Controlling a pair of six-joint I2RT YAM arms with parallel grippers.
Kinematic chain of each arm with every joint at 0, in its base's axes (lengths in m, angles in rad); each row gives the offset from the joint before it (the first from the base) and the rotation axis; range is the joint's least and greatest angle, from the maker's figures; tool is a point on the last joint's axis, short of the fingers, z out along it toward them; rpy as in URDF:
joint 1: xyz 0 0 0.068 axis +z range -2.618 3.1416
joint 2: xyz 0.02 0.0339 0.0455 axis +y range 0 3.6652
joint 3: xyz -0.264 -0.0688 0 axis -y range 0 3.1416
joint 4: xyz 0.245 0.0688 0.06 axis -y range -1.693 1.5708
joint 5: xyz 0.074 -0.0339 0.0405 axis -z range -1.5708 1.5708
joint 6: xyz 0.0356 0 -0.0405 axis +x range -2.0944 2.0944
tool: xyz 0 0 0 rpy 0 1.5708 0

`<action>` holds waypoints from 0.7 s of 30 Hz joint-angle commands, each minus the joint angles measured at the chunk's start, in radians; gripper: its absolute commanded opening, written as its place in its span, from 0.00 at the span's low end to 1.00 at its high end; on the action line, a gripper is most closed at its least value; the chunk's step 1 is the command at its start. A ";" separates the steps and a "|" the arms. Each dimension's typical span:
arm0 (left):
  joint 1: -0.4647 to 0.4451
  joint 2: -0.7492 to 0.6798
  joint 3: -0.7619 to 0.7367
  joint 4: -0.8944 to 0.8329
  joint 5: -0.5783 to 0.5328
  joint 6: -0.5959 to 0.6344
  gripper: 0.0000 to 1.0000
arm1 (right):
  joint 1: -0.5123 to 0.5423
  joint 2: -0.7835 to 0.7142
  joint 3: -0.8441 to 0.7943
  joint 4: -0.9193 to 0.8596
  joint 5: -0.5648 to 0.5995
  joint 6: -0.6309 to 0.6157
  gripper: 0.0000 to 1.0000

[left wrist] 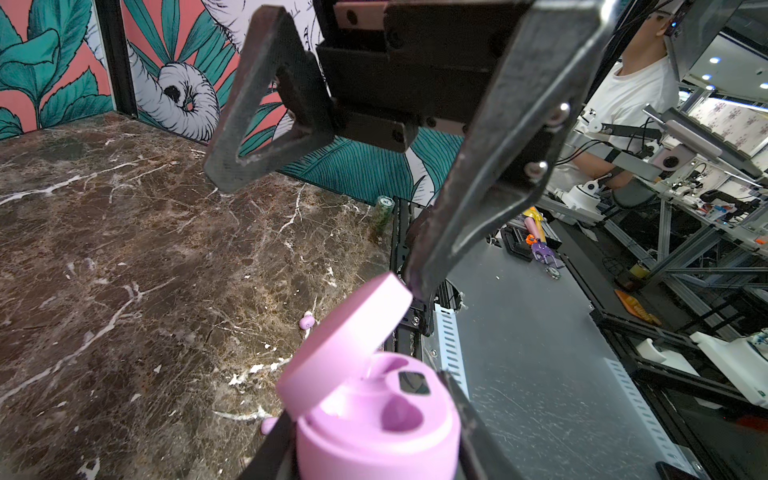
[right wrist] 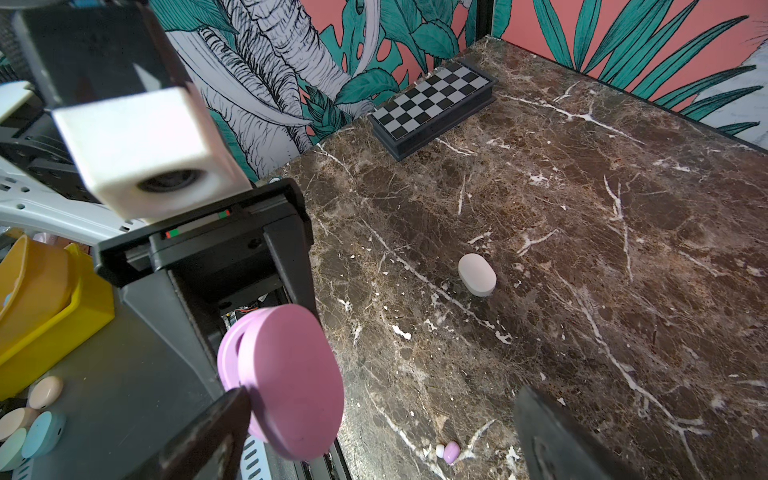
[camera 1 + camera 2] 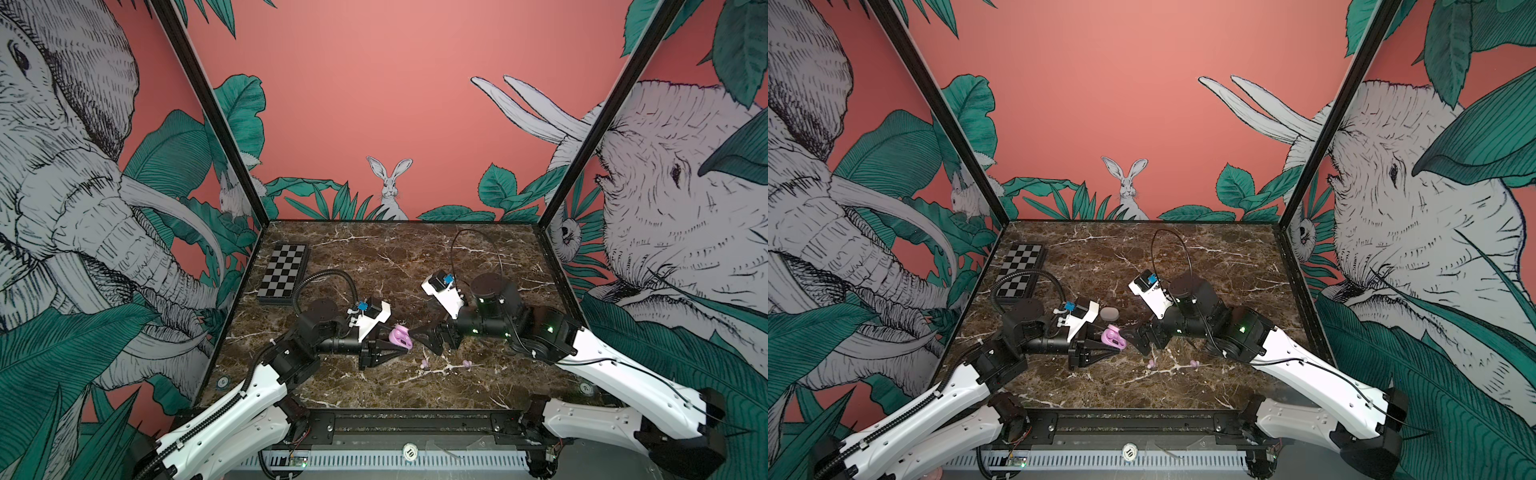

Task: Insert the wireless bluetooth earbuds into the charging case
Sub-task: 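Pull the pink lid open with the right gripper while the left gripper holds the base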

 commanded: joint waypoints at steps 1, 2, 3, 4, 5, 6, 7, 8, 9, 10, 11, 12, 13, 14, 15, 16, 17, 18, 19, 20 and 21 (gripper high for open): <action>-0.006 -0.028 0.023 0.040 0.042 0.020 0.00 | -0.006 -0.009 0.021 -0.026 0.037 -0.019 0.97; -0.005 -0.029 0.023 0.041 0.041 0.021 0.00 | -0.007 -0.011 0.024 -0.028 0.035 -0.020 0.97; -0.005 -0.029 0.022 0.041 0.041 0.020 0.00 | -0.008 -0.011 0.024 -0.029 0.034 -0.021 0.97; -0.005 -0.030 0.021 0.041 0.041 0.020 0.00 | -0.007 -0.011 0.024 -0.030 0.030 -0.020 0.97; -0.006 -0.030 0.022 0.041 0.041 0.021 0.00 | -0.008 -0.011 0.025 -0.031 0.029 -0.020 0.97; -0.005 -0.030 0.021 0.041 0.041 0.022 0.00 | -0.008 -0.011 0.026 -0.032 0.027 -0.020 0.97; -0.005 -0.030 0.021 0.041 0.041 0.022 0.00 | -0.006 -0.011 0.026 -0.033 0.026 -0.021 0.97; -0.005 -0.029 0.022 0.041 0.041 0.022 0.00 | -0.008 -0.013 0.025 -0.034 0.026 -0.022 0.96; -0.005 -0.030 0.020 0.039 0.041 0.022 0.00 | -0.008 -0.015 0.024 -0.031 0.028 -0.022 0.96; -0.005 -0.030 0.020 0.039 0.041 0.022 0.00 | -0.008 -0.017 0.024 -0.032 0.032 -0.021 0.96; -0.005 -0.030 0.020 0.039 0.041 0.022 0.00 | -0.007 -0.017 0.024 -0.033 0.034 -0.021 0.97; -0.005 -0.031 0.019 0.038 0.042 0.022 0.00 | -0.007 -0.017 0.025 -0.035 0.035 -0.022 0.97; -0.005 -0.031 0.020 0.039 0.041 0.022 0.00 | -0.007 -0.017 0.025 -0.035 0.035 -0.022 0.97; -0.005 -0.031 0.019 0.038 0.041 0.022 0.00 | -0.008 -0.017 0.025 -0.038 0.040 -0.022 0.97; -0.005 -0.032 0.019 0.039 0.041 0.022 0.00 | -0.008 -0.017 0.026 -0.039 0.039 -0.022 0.96; -0.005 -0.031 0.021 0.038 0.041 0.022 0.00 | -0.009 -0.016 0.028 -0.040 0.041 -0.022 0.96; -0.006 -0.030 0.021 0.037 0.041 0.022 0.00 | -0.008 -0.015 0.027 -0.040 0.041 -0.022 0.96; -0.005 -0.032 0.020 0.037 0.041 0.022 0.00 | -0.009 -0.016 0.029 -0.041 0.037 -0.022 0.96; -0.005 -0.031 0.019 0.037 0.041 0.022 0.00 | -0.008 -0.018 0.030 -0.040 0.034 -0.023 0.96; -0.005 -0.032 0.019 0.037 0.041 0.022 0.00 | -0.009 -0.021 0.030 -0.040 0.034 -0.024 0.95; -0.005 -0.031 0.020 0.037 0.039 0.022 0.00 | -0.010 -0.023 0.030 -0.040 0.034 -0.024 0.95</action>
